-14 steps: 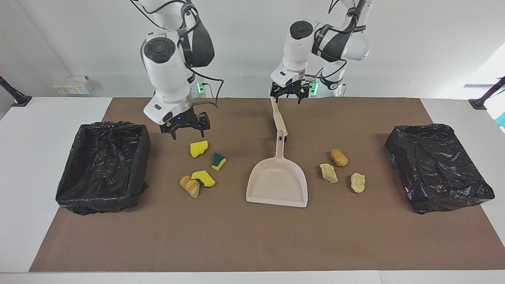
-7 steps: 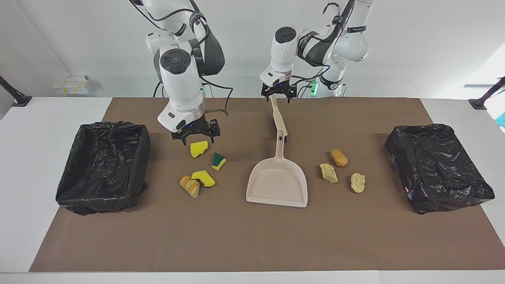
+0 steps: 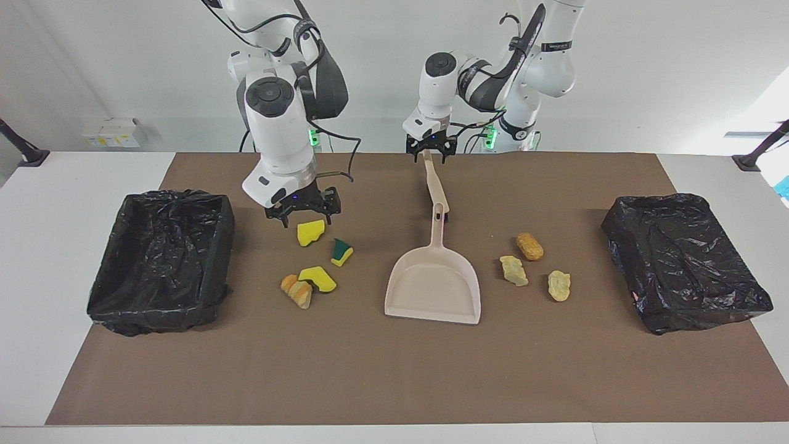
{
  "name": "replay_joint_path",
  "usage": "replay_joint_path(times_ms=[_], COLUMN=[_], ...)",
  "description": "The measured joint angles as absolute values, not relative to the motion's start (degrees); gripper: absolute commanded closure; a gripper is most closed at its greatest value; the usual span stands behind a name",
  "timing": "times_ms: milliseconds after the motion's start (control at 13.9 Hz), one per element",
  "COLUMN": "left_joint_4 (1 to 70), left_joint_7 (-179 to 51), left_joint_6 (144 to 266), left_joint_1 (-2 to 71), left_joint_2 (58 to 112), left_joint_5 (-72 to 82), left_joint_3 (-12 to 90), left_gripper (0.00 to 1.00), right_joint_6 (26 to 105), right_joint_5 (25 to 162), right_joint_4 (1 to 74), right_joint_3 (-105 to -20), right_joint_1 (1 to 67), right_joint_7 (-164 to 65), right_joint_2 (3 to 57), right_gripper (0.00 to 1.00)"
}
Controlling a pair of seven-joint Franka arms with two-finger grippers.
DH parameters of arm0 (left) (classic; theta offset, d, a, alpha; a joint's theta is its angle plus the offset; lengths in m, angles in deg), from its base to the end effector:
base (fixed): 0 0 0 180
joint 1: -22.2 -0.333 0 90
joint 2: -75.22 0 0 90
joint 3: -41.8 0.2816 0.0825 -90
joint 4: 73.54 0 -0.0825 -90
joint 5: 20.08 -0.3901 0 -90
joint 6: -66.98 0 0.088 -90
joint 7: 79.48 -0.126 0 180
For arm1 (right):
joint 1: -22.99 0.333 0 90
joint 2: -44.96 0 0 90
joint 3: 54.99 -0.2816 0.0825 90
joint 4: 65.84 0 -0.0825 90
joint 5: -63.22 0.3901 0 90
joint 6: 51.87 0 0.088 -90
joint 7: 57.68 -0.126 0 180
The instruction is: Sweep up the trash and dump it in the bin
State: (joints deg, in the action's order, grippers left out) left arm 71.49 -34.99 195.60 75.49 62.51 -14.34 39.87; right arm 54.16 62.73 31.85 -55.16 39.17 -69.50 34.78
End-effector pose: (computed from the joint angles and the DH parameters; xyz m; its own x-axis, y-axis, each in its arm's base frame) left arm 0.2493 -0.3654 0.2929 0.9883 -0.1203 -0.0941 -0.1208 -0.9927 0.0009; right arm 0.5870 0.1713 0.4256 0.9963 0.0812 -0.0299 0.0816 -0.9966 0.0140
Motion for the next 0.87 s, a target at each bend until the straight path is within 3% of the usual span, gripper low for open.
replay_joint_path(times_ms=[721, 793, 865], left_joint_4=[71.6, 71.7, 71.8], left_joint_7=[-34.0, -34.0, -33.9], left_joint_6=[195.6, 195.6, 195.6], left_joint_1=[75.7, 75.7, 75.7], left_joint_2=[62.5, 62.6, 62.7], left_joint_5=[-14.3, -14.3, -14.3], left_joint_3=[39.9, 39.9, 39.9], left_gripper=[0.49, 0.59, 0.89], right_joint_6=[54.2, 54.2, 54.2], right_joint_5=[62.7, 62.7, 62.7], right_joint_4=[31.9, 31.9, 31.9], right_joint_3=[-55.2, -55.2, -55.2], right_joint_1=[39.2, 39.2, 39.2], right_joint_7=[-69.5, -69.5, -69.5], right_joint_2=[34.8, 34.8, 34.8], right_gripper=[0.0, 0.0, 0.0])
